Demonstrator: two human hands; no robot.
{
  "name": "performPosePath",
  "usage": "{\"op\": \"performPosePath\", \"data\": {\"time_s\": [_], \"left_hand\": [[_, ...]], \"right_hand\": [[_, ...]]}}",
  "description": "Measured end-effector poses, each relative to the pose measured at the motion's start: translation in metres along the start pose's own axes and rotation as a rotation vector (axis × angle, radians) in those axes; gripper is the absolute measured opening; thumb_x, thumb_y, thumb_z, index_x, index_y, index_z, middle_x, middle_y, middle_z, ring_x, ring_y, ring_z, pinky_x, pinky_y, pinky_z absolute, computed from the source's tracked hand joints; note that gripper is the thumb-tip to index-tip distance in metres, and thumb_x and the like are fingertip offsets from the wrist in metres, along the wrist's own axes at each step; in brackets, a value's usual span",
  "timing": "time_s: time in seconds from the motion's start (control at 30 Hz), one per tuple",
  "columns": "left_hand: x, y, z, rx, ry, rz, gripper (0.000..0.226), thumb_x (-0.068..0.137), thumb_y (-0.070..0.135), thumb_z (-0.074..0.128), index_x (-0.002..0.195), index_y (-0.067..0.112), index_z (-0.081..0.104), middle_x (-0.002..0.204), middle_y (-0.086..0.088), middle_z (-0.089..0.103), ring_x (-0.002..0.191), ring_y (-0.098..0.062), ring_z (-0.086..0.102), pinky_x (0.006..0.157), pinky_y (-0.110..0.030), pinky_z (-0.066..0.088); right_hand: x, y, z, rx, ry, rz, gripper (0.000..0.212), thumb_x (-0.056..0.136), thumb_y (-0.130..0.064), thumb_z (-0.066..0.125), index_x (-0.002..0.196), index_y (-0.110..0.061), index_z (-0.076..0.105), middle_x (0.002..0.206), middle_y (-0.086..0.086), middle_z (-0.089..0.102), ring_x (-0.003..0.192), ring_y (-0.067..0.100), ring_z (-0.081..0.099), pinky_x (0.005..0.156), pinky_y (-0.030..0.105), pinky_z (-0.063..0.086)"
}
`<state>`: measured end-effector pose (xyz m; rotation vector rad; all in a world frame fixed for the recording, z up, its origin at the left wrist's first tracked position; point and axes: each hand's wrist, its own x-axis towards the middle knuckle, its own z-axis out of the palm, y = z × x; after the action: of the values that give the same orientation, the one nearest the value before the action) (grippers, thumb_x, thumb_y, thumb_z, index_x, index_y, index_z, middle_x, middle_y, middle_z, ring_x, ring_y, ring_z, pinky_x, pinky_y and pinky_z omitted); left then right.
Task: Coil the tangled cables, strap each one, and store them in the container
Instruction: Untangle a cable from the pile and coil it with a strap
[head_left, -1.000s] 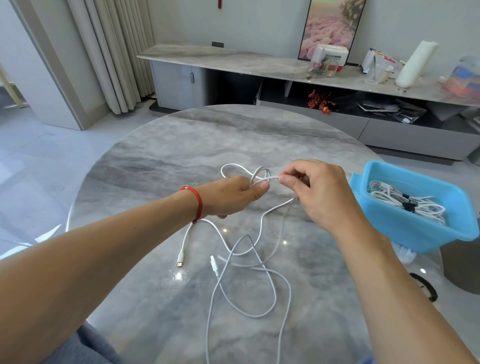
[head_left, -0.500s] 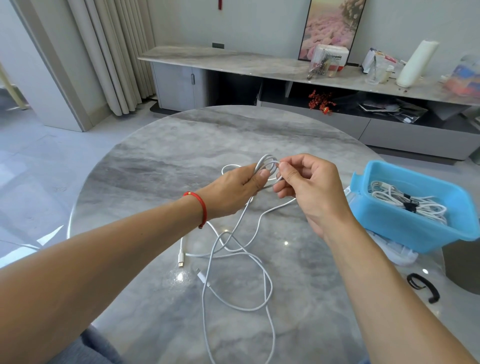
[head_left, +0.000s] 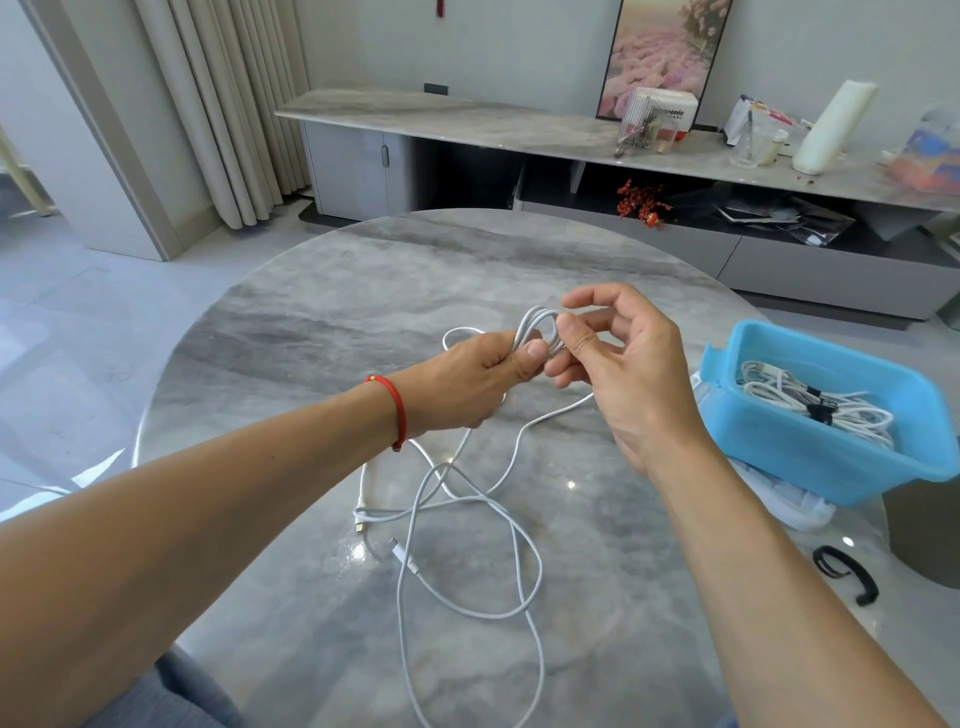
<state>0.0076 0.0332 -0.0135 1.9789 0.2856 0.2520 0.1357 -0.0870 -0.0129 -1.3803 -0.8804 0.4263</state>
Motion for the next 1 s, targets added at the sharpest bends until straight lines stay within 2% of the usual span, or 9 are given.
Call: {"op": "performPosePath", "data": {"time_s": [0.1,0.27,0.43,0.53,0.63,0.7,0.77,0.9,1.0], "left_hand": [[-0.003,0.004,-0.002,-0.053,-0.032,-0.035,0.035,0.107,0.038,0.032,0.088,0.013,0.048,0.079,-0.011,0.03,0.048,-0.014,0.021,0.04,-0.02,0.024],[-0.005,0.006,-0.004,-0.066,-0.142,-0.134,0.037,0.106,0.042,0.029,0.085,0.015,0.042,0.078,-0.005,0.041,0.043,-0.009,0.024,0.042,-0.021,0.025],[0.001,0.008,-0.003,0.3,-0.022,-0.143,0.04,0.106,0.046,0.035,0.083,0.017,0.051,0.067,0.002,0.061,0.051,-0.021,0.06,0.054,-0.033,0.053],[-0.003,0.013,-0.004,0.744,0.028,-0.196,0.036,0.103,0.056,0.031,0.091,0.025,0.046,0.098,-0.004,0.066,0.072,-0.021,0.061,0.07,-0.038,0.051],[-0.007,0.019,0.002,1.143,0.111,-0.237,0.029,0.103,0.05,0.03,0.106,0.024,0.043,0.113,-0.003,0.06,0.099,-0.031,0.062,0.061,-0.035,0.037],[-0.011,0.027,0.01,1.266,0.144,-0.273,0.016,0.104,0.041,0.035,0.105,0.027,0.043,0.112,-0.002,0.062,0.103,-0.03,0.063,0.064,-0.034,0.037],[-0.011,0.033,0.014,1.348,0.141,-0.322,0.023,0.104,0.039,0.036,0.114,0.023,0.05,0.105,-0.002,0.062,0.102,-0.028,0.064,0.071,-0.033,0.045],[-0.01,0.039,0.015,1.392,0.134,-0.404,0.026,0.105,0.038,0.033,0.114,0.022,0.053,0.073,0.003,0.038,0.079,-0.023,0.052,0.078,-0.037,0.054],[-0.01,0.033,0.012,1.461,0.187,-0.319,0.028,0.105,0.045,0.029,0.104,0.029,0.052,0.08,0.006,0.048,0.097,-0.025,0.049,0.085,-0.039,0.043]], "right_hand": [[0.002,-0.003,-0.005,-0.015,-0.14,0.048,0.016,0.103,-0.013,0.061,0.114,-0.014,0.073,0.084,-0.003,0.07,0.063,0.011,0.062,0.062,0.024,0.051],[0.001,-0.008,-0.011,0.074,-0.251,0.182,0.02,0.103,-0.016,0.058,0.103,-0.003,0.073,0.071,0.006,0.063,0.065,0.012,0.056,0.062,0.02,0.048],[-0.001,-0.006,-0.006,0.068,-0.162,0.216,0.021,0.104,-0.012,0.058,0.089,-0.005,0.072,0.063,0.0,0.063,0.059,0.008,0.056,0.06,0.017,0.048],[-0.002,-0.003,-0.004,0.033,-0.094,0.245,0.022,0.103,-0.011,0.06,0.085,-0.008,0.073,0.061,0.0,0.065,0.057,0.007,0.058,0.06,0.017,0.05],[-0.002,0.0,0.001,0.017,-0.055,0.281,0.021,0.102,-0.011,0.062,0.085,-0.008,0.074,0.062,0.001,0.066,0.057,0.007,0.06,0.061,0.018,0.051],[-0.003,0.002,0.004,0.007,-0.047,0.299,0.02,0.102,-0.012,0.063,0.086,-0.008,0.074,0.063,0.001,0.067,0.058,0.008,0.061,0.062,0.019,0.052],[-0.004,0.002,0.007,-0.028,-0.052,0.296,0.019,0.102,-0.013,0.064,0.087,-0.008,0.075,0.062,0.0,0.068,0.059,0.009,0.061,0.063,0.02,0.052],[-0.006,0.0,0.01,-0.061,-0.052,0.279,0.018,0.101,-0.015,0.065,0.088,-0.009,0.075,0.062,-0.001,0.07,0.059,0.009,0.061,0.063,0.02,0.053],[-0.005,-0.003,0.009,-0.098,-0.032,0.251,0.018,0.1,-0.017,0.066,0.087,-0.011,0.076,0.065,0.001,0.071,0.061,0.012,0.063,0.066,0.022,0.055]]}}
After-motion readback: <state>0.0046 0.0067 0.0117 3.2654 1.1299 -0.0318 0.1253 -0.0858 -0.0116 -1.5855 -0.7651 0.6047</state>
